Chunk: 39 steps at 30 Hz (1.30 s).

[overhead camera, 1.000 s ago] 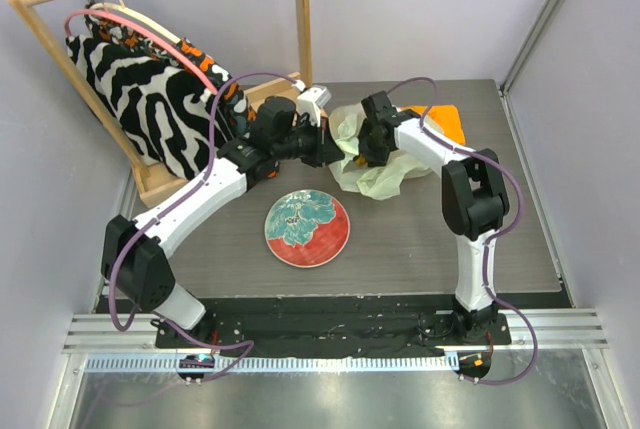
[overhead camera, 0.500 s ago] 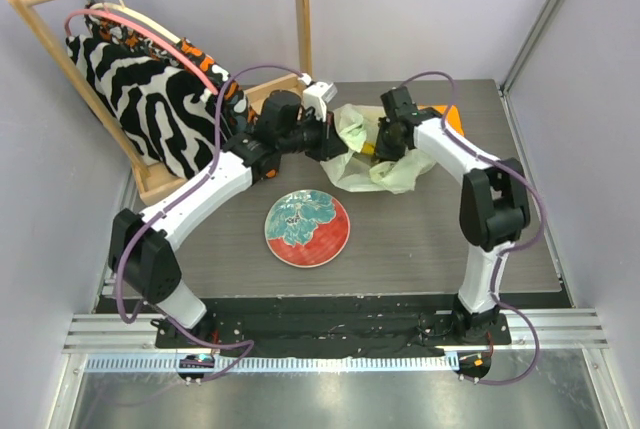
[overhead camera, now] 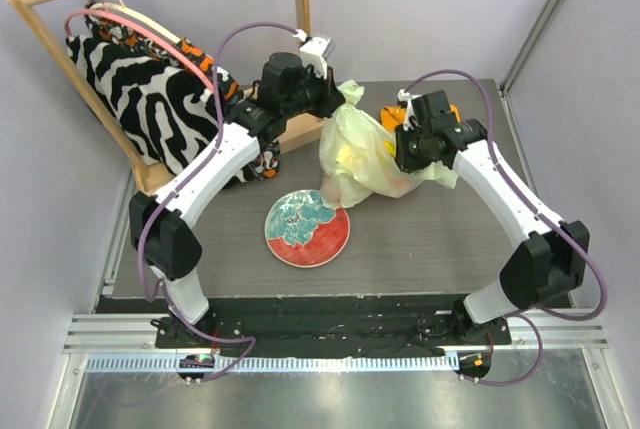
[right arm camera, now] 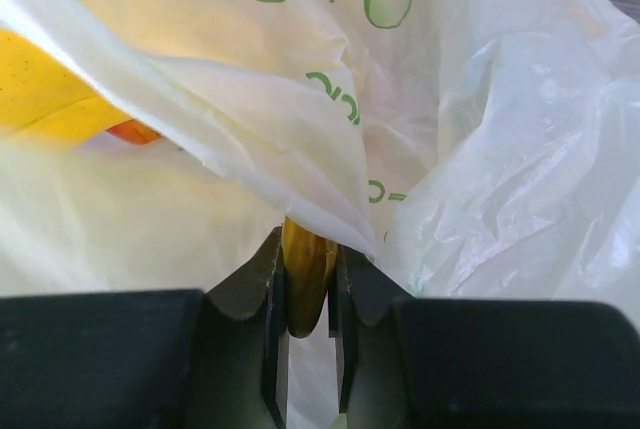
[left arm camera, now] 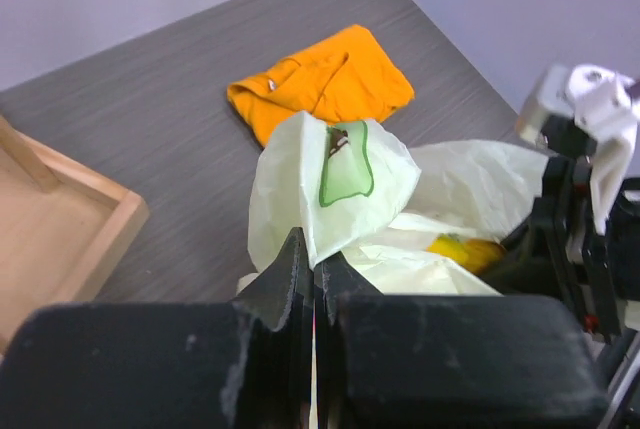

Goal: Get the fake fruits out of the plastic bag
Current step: Take out the fake fruit from the plastic bag.

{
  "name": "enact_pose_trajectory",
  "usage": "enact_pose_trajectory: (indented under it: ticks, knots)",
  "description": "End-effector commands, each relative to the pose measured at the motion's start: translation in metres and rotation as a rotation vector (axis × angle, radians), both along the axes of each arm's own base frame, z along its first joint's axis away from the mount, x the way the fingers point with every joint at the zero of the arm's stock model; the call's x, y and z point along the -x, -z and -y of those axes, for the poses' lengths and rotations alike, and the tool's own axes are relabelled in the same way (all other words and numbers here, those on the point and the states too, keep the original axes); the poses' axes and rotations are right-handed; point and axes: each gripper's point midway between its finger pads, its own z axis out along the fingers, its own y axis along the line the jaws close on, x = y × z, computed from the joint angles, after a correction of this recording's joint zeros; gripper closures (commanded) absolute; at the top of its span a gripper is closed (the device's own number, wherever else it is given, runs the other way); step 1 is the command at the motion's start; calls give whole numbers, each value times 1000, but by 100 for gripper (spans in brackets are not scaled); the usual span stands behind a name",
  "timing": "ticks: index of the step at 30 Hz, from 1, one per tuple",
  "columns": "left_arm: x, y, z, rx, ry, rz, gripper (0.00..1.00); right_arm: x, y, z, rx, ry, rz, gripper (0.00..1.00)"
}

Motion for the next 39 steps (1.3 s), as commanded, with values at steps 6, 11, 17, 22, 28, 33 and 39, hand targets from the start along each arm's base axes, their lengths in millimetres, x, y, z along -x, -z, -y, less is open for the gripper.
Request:
enact_pose_trajectory:
  ticks: [6,11,17,22,28,33,39]
  knots:
    - [5,6,-7,-35,15,22,100,-17,-60,38,-45,3,253,99]
    - [-12,8,-4,-66,-10,45,100,-47,-118,50,-199,-46,395,99]
    - [-26,-6,14,-58,49,102,100,-61,-141,70,-391,15,381,99]
    - [-36,-34,18,-6,34,161,100,-94,-123,117,-532,301,309,99]
    - [-38,-93,7,72,-30,271,100,-102,-89,174,-312,569,295,99]
    - [-30,-63,12,10,45,228,100,-98,-108,150,-442,434,322,99]
    - [-77,-45,17,-18,-55,266,100,-94,-198,98,-683,169,503,99]
